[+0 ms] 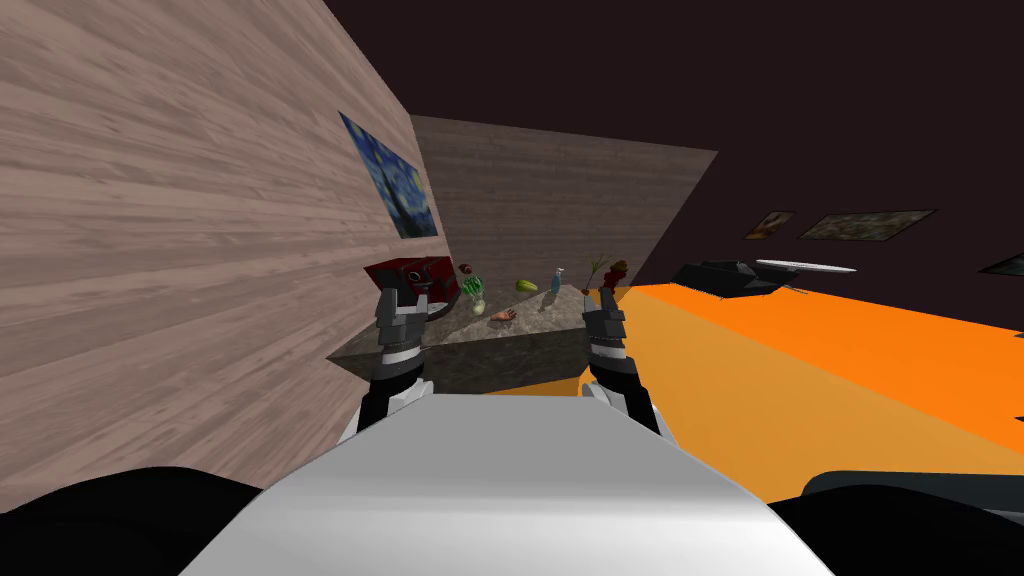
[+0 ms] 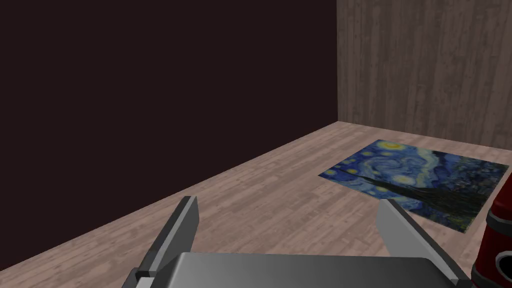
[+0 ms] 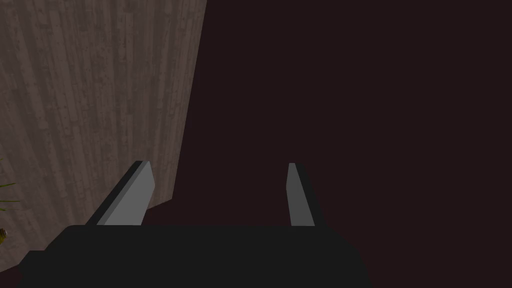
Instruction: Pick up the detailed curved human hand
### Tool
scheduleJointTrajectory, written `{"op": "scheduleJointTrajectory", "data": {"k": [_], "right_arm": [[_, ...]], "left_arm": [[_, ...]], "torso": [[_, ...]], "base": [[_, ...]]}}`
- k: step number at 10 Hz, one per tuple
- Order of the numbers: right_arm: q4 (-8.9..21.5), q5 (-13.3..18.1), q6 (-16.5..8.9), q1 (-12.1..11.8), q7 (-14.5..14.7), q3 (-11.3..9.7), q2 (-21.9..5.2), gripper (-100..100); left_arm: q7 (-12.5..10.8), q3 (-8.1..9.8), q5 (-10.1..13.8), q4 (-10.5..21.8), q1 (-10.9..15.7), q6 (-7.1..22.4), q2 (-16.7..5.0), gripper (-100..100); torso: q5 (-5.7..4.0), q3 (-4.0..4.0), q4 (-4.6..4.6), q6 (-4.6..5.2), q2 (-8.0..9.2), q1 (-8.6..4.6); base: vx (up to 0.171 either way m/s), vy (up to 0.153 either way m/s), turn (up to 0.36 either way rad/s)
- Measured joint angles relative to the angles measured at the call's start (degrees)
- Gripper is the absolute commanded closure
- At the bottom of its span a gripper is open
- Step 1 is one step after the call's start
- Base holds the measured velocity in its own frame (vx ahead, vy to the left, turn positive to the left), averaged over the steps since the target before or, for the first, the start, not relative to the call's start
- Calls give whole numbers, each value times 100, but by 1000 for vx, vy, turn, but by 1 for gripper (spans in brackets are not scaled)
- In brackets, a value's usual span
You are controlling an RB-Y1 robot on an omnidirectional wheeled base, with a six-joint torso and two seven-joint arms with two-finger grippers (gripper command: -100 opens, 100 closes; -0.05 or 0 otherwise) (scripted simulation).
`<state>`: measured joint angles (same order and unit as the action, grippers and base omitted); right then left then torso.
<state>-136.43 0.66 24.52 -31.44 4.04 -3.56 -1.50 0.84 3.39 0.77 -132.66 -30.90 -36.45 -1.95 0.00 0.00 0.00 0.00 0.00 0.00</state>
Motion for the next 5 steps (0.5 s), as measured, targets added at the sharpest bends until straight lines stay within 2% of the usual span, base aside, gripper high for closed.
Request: {"op": "scheduleJointTrajectory", "data": {"k": [1,3,5], "right_arm": [[0,0,0,0,0,0,0,0],[0,0,0,0,0,-1,1,0],[0,0,0,0,0,-1,1,0]], "left_arm": [[-52,74,68,87,64,106,-138,-100],[-135,90,148,141,69,396,-322,-100],[-255,183,278,253,132,703,-535,-100]], "torso": [[-2,-2,0,1,4,-12],[-7,-7,-3,0,13,-31],[-7,-6,-2,0,10,-30]], "base": [[-29,-70,-3],[-39,-84,-3],[-21,-80,-6]]}}
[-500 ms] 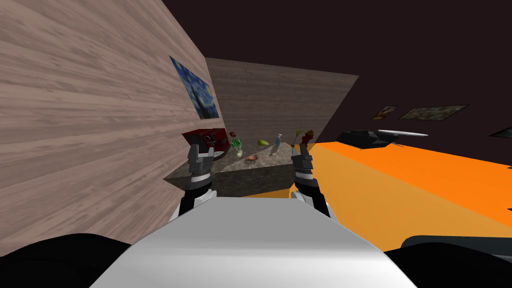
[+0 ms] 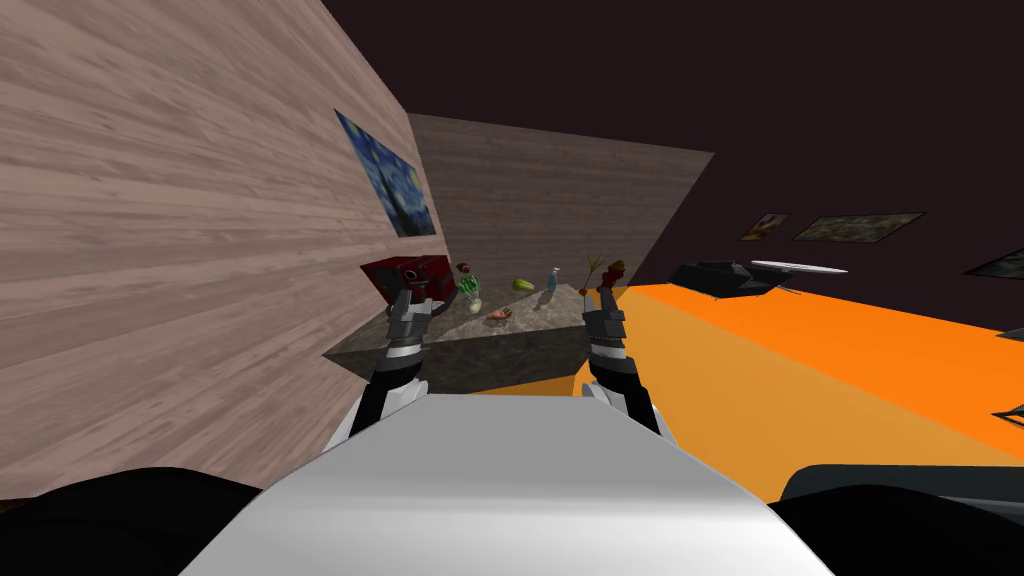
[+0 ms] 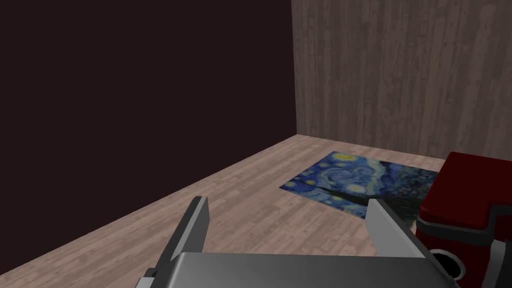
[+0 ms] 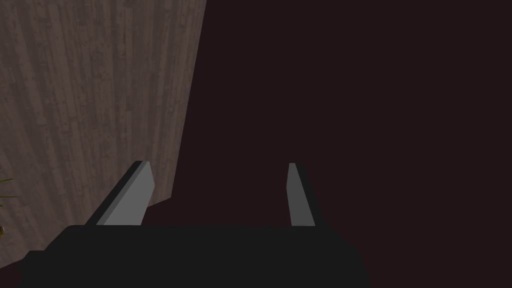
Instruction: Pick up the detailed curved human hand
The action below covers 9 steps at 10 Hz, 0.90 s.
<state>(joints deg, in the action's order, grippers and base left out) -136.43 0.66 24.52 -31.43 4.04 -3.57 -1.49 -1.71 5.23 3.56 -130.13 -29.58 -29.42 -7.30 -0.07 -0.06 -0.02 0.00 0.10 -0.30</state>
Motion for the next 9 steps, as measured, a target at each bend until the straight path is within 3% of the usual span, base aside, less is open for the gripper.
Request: {"op": "scheduleJointTrajectory", "data": {"k": [2,4,9], "right_arm": [[0,0,0,0,0,0,0,0],[0,0,0,0,0,0,0,0],[0,0,0,0,0,0,0,0]], "left_arm": [[-146,115,161,110,108,385,-242,-100],[-257,179,267,248,96,562,-400,-100],[-442,279,476,360,262,1248,-692,-100]], "torso": [[-1,2,1,0,-4,-4],[1,4,2,0,-6,6],[2,5,2,-1,-9,9]], "base": [[-18,-79,-3],[-8,-53,-3],[-4,-54,-6]]}}
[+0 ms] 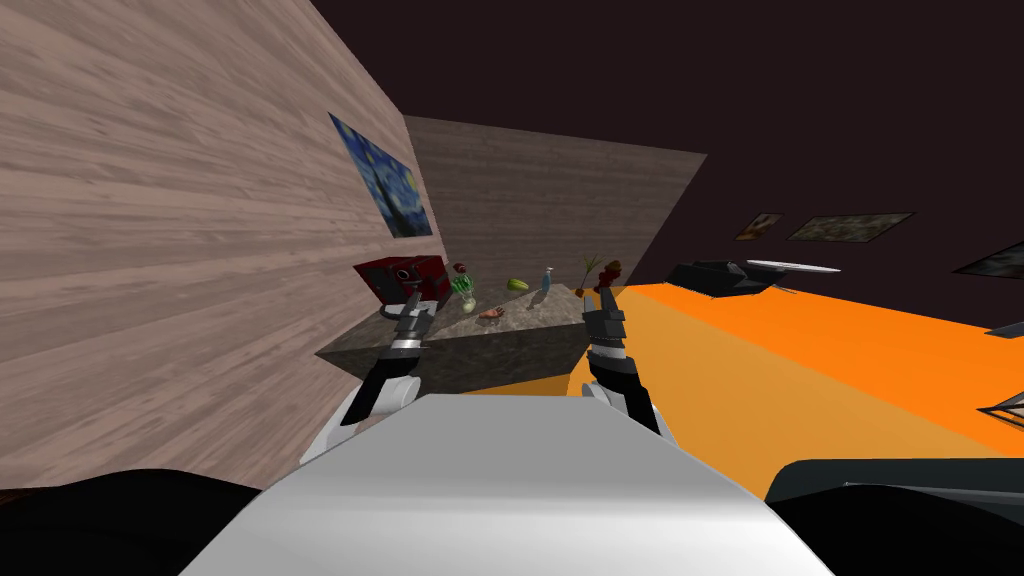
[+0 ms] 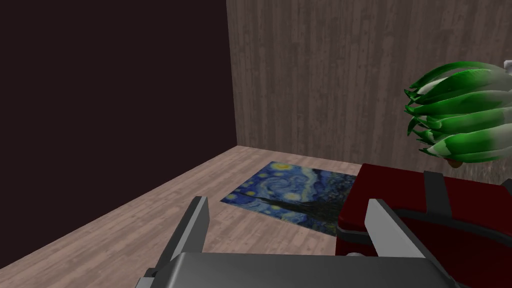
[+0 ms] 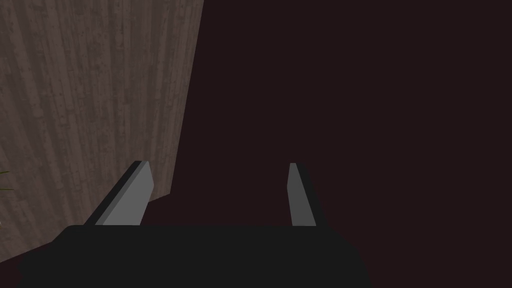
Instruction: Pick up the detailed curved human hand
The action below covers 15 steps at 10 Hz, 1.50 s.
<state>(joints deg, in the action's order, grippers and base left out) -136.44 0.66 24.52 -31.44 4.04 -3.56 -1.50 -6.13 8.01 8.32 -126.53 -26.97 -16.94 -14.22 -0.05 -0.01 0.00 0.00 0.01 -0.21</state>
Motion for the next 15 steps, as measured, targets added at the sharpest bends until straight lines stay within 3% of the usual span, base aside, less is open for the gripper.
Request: {"op": "scheduleJointTrajectory", "data": {"k": [12,15], "right_arm": [[0,0,0,0,0,0,0,0],[0,0,0,0,0,0,0,0]], "left_arm": [[-630,206,710,525,404,1834,-956,-100],[-740,201,831,585,481,2288,-1098,-100]], "torso": [[-1,5,2,0,-9,-5],[-1,6,3,0,-11,0]], "base": [[8,-67,-5],[26,-63,-6]]}}
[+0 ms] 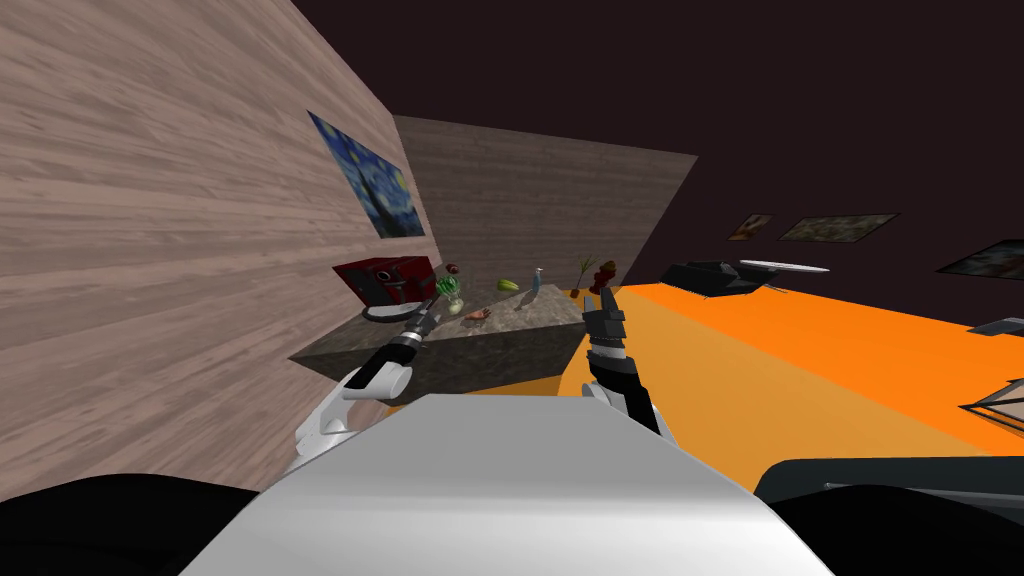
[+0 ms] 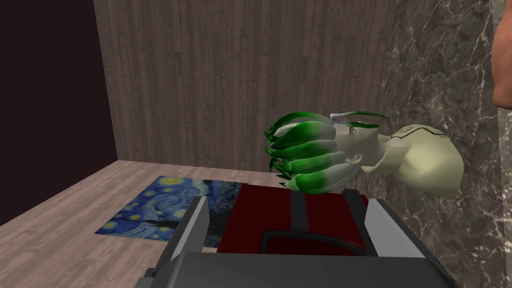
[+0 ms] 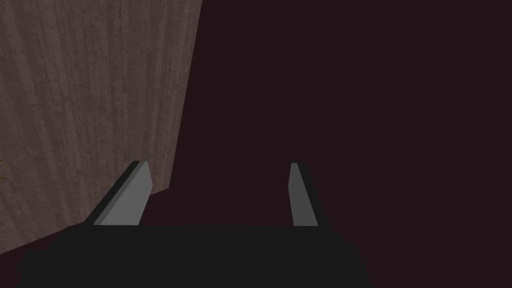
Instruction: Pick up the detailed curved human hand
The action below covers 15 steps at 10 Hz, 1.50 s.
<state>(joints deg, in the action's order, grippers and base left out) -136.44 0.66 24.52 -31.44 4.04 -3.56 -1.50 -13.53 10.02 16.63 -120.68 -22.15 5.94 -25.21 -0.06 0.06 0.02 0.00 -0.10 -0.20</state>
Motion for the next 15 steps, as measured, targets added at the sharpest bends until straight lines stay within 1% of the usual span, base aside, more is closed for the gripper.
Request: {"op": "scheduleJointTrajectory", "data": {"k": [1,2,3,4,5,8,10,11,15], "right_arm": [[0,0,0,0,0,0,0,0],[0,0,0,0,0,0,0,0],[0,0,0,0,0,0,0,0],[0,0,0,0,0,0,0,0],[0,0,0,0,0,0,0,0],[0,0,0,0,0,0,0,0],[0,0,0,0,0,0,0,0],[0,0,0,0,0,0,0,0],[0,0,0,0,0,0,0,0]], "left_arm": [[-65,17,80,54,80,197,-114,-100],[-94,-2,104,89,78,319,-137,-100],[-153,12,186,108,100,482,-248,-100],[-186,-2,214,143,109,606,-278,-100],[-240,-1,285,205,195,774,-380,-100],[-364,-14,427,294,290,1225,-563,-100],[-443,-33,513,330,343,1539,-672,-100],[-488,-56,582,410,402,1684,-762,-100],[-631,-122,756,525,515,2210,-976,-100]], "torso": [[0,1,0,1,-3,-2],[1,0,0,-1,1,2],[0,-1,0,0,1,-3],[0,0,0,0,1,-2],[0,2,1,1,-4,-3],[1,3,1,-1,-4,3],[0,2,1,-1,-3,2],[0,3,1,0,-6,-4],[1,5,2,0,-9,4]], "base": [[20,-51,-3],[20,-70,-12],[23,-62,0],[36,-68,-7],[37,-54,-3],[37,-53,-6],[35,-64,-5],[35,-59,-2],[47,-49,-6]]}}
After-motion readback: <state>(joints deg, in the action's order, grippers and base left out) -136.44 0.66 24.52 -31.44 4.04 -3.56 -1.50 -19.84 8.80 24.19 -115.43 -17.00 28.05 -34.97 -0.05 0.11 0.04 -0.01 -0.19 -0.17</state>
